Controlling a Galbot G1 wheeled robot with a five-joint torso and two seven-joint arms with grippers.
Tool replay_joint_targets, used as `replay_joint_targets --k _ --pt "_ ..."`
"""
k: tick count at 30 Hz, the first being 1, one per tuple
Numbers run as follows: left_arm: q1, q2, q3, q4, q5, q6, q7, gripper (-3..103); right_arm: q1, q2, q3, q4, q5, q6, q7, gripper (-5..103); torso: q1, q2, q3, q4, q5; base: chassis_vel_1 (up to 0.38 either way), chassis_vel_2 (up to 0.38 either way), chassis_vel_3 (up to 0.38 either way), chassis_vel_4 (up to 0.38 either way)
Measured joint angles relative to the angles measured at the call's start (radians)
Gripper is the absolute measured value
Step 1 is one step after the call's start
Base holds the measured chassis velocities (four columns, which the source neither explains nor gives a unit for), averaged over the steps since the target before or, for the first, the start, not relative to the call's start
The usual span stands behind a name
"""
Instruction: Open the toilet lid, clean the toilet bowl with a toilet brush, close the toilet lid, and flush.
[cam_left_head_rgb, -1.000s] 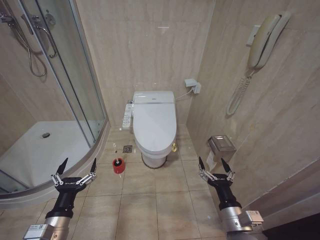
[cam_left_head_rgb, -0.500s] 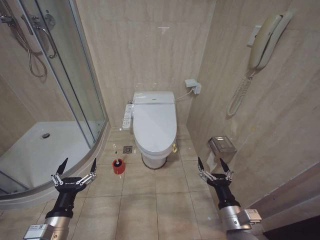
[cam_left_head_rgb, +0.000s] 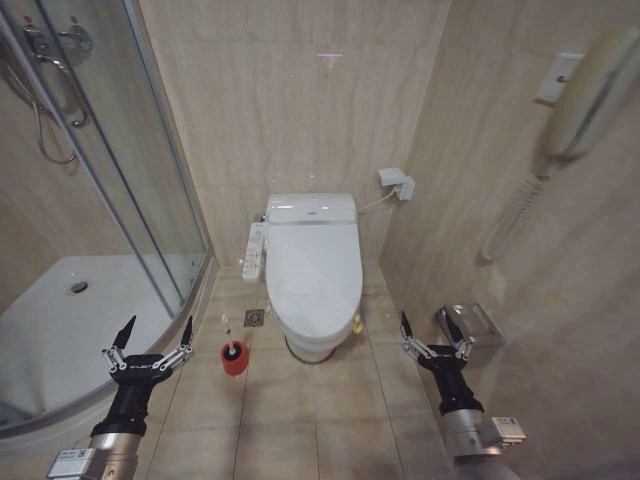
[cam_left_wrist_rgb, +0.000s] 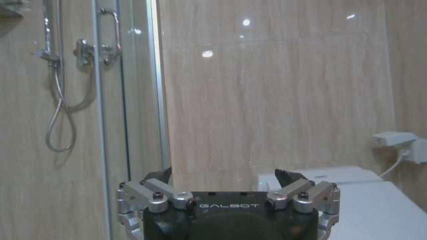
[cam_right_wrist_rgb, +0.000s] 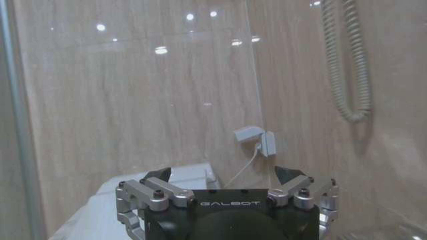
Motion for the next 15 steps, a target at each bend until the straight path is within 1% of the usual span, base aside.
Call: replay_joint_targets --k 3,6,8,9,15 --pt "0.000 0.000 0.000 0.000 0.000 0.000 0.000 100 0.000 -0.001 0.005 -0.005 -0.009 0.007 0.002 100 0.001 0.000 0.000 -0.0002 -0.0001 -0.209 0.229 0.202 -0.189" --pt "0.000 0.000 0.000 0.000 0.000 0.000 0.000 100 -0.001 -0.001 0.007 -0.005 -0.012 0.008 0.001 100 0.001 0.000 0.000 0.0000 0.0000 -0.105 0.129 0.067 -0.066" --pt "0.000 0.000 0.000 0.000 0.000 0.000 0.000 100 -0.004 -0.001 0.010 -0.005 -0.013 0.008 -0.004 100 0.000 0.000 0.000 0.0002 -0.0002 0.000 0.000 0.000 0.000" --pt "0.000 0.000 0.000 0.000 0.000 0.000 0.000 100 -0.004 -0.001 0.011 -0.010 -0.013 0.015 -0.005 100 -0.001 0.000 0.000 0.0001 0.0002 0.020 -0.016 0.053 0.052" --pt "0.000 0.000 0.000 0.000 0.000 0.000 0.000 100 -0.005 0.000 0.012 -0.015 -0.012 0.017 0.006 100 -0.001 0.001 -0.001 -0.0003 0.0000 0.010 -0.030 -0.013 0.025"
